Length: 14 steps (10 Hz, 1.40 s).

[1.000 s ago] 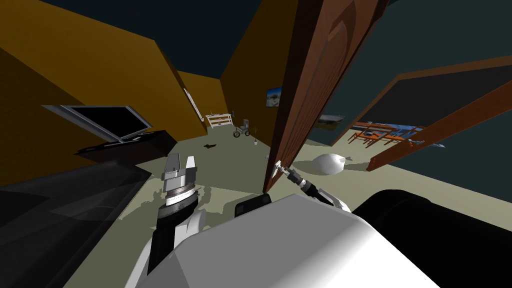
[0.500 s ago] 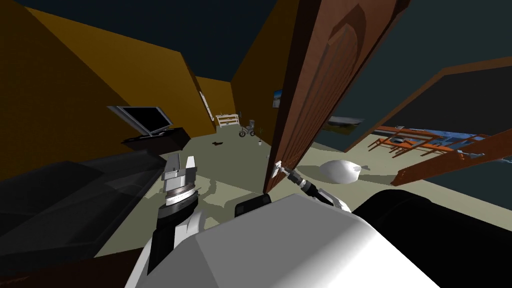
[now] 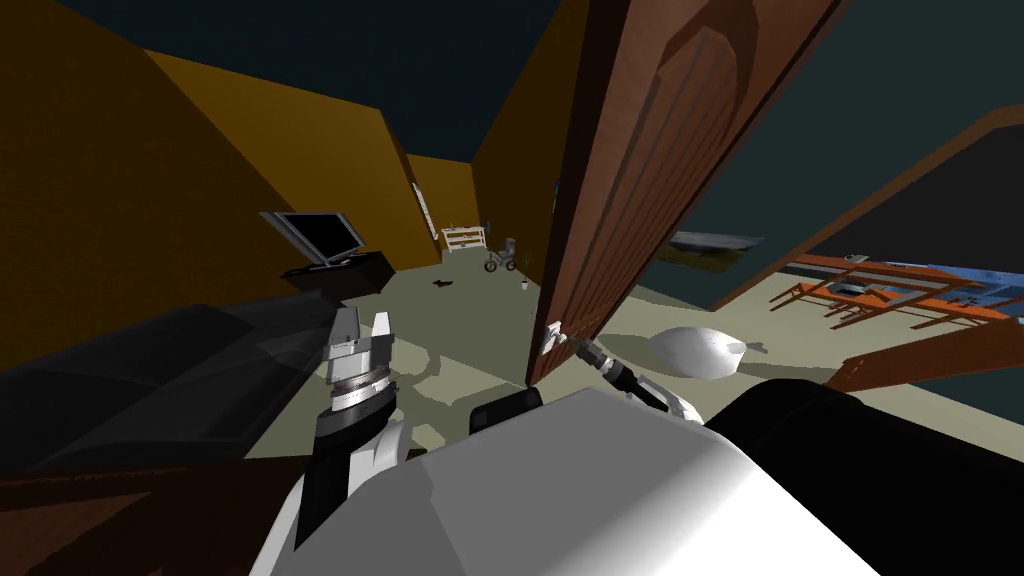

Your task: Pull the door open

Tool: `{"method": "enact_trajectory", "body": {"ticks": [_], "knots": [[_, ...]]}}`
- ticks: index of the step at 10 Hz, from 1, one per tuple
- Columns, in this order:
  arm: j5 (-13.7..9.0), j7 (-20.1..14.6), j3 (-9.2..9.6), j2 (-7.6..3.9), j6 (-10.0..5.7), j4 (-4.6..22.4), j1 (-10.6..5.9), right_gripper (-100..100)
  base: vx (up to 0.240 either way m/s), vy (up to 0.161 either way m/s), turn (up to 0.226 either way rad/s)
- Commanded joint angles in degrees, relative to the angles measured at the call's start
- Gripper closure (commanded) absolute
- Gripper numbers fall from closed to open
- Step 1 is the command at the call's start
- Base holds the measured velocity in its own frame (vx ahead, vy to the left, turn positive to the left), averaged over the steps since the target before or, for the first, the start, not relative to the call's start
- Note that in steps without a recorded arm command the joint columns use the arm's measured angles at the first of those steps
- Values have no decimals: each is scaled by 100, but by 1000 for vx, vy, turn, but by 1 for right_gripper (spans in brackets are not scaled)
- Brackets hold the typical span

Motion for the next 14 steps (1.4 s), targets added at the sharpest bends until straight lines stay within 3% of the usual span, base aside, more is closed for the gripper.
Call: {"method": "enact_trajectory", "body": {"ticks": [1,3,7,10,14], "knots": [[31,48,32,41,0,-164,141,-100,-122,-46,-225],[86,111,88,106,-27,-431,385,-100,-87,-20,-331],[160,183,163,196,-66,-784,709,-100,-4,37,-310],[117,208,111,220,-59,-760,741,-100,81,45,91],[-32,280,-75,291,-117,-709,922,-100,133,44,79]]}}
